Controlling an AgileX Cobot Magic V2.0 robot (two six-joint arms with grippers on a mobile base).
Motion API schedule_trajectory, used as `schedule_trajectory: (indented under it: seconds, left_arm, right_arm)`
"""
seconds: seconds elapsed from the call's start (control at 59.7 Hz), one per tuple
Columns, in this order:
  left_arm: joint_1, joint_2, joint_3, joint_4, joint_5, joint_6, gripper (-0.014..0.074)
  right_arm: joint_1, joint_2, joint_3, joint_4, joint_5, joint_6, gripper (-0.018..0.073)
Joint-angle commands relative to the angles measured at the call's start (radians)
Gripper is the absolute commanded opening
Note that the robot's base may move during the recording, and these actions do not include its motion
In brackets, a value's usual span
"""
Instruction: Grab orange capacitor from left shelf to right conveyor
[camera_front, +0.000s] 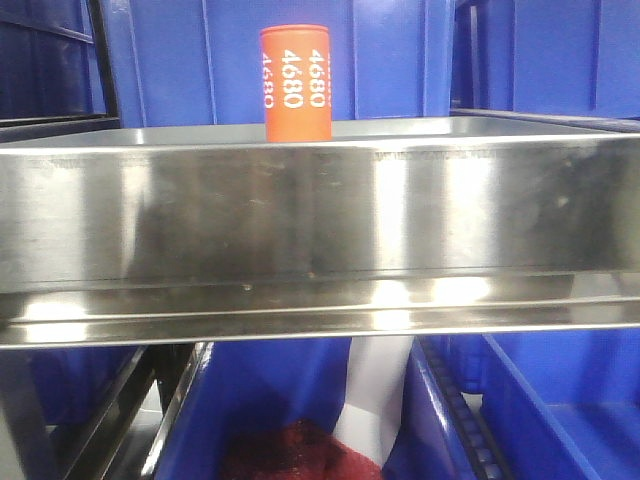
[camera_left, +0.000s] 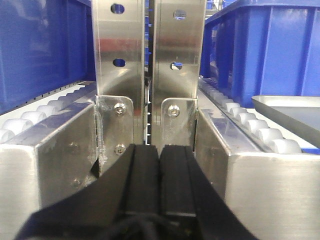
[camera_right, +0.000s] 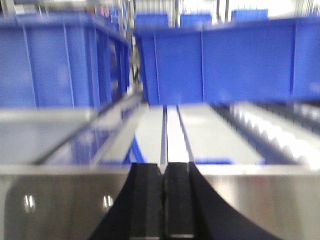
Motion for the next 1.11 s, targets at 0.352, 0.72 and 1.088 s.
schedule_trajectory:
  seconds: [0.352,0.72,1.088]
  left_arm:
    - [-0.002,-0.007,0.022,-0.002,-0.089,-0.006,-0.0126]
    - [-0.002,-0.007,0.022,-0.002,-0.089,-0.006,-0.0126]
    - [-0.002,-0.007,0.022,-0.002,-0.089,-0.006,-0.0126]
  right_arm:
    - [-0.003,-0.015,-0.060,-0.004,-0.173,0.013,0.0049]
    - [0.036,0.191,-0.578,-0.023,0.222,0.014,0.0049]
    - [0.268,0.738,-1.064,0.093,0.561,0.013,0.0049]
